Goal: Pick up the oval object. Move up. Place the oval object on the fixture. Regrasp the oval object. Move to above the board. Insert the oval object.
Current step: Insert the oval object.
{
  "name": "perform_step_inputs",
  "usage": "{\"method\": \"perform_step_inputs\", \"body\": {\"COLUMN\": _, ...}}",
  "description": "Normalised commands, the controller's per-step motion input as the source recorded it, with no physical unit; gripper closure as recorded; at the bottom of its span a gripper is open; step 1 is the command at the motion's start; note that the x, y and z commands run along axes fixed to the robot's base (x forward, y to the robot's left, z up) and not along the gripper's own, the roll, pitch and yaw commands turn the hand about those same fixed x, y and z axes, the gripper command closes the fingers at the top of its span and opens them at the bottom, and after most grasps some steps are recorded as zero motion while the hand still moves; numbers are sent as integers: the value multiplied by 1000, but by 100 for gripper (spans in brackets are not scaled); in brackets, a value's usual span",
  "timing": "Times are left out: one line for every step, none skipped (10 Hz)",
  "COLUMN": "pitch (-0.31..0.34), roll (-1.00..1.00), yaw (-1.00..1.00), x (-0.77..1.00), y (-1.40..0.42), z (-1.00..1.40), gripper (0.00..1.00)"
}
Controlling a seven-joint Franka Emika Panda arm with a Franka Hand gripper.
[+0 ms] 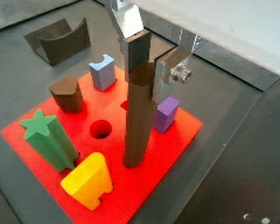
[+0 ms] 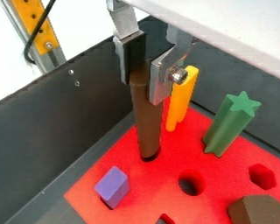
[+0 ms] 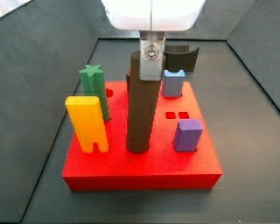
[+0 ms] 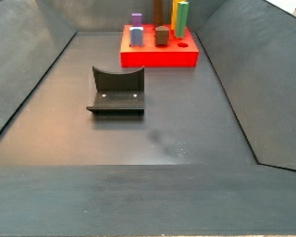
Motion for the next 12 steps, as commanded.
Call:
{"method": "perform_step_inputs", "body": {"pitch": -159, "roll": 93, "yaw": -91, "x": -34, "y": 0, "z": 0, "gripper": 100}}
{"method": "perform_step_inputs", "body": {"pitch": -166, "roll": 43, "yaw": -111, "x": 0, "y": 0, "z": 0, "gripper": 100}}
{"method": "perform_step_inputs", "body": {"pitch": -120, "roll": 0, "yaw": -114, "x": 0, "y": 0, "z": -37, "gripper": 100}}
{"method": "perform_step_inputs", "body": {"pitch": -129, "roll": -7, "yaw": -151, "x": 83, "y": 0, "z": -91, "gripper": 100}}
{"method": "perform_step_inputs", "body": {"pitch": -141, "roll": -29, "yaw": -151, "x": 54, "y": 0, "z": -143, "gripper": 100}}
{"method": "perform_step_inputs", "body": {"pitch": -146, "roll": -20, "yaw": -109, "x": 0, "y": 0, "z": -197, "gripper": 100}}
{"method": "perform_step_inputs", "body": {"pitch": -119, "roll": -54, "yaw": -143, "x": 0, "y": 0, "z": -243, "gripper": 100}}
{"method": "perform_step_inputs", "body": {"pitch": -66, "roll": -14, "yaw": -137, "x": 0, "y": 0, "z": -226, "gripper": 100}}
{"method": "perform_step_inputs", "body": {"pitch": -44, "roll": 0, "yaw": -126, "x": 0, "y": 11, "z": -249, "gripper": 100}}
{"method": "perform_step_inputs", "body": {"pitch": 0, "roll": 34, "yaw": -123, "x": -106, "y": 29, "z": -246, "gripper": 100}}
{"method": "perform_step_inputs", "body": {"pitch": -34, "roll": 53, "yaw": -57, "x": -266, "y": 0, "z": -194, "gripper": 100}}
{"method": "perform_step_inputs", "body": {"pitch": -63, "roll": 66, "yaw": -23, "x": -280, "y": 0, "z": -197, "gripper": 100}}
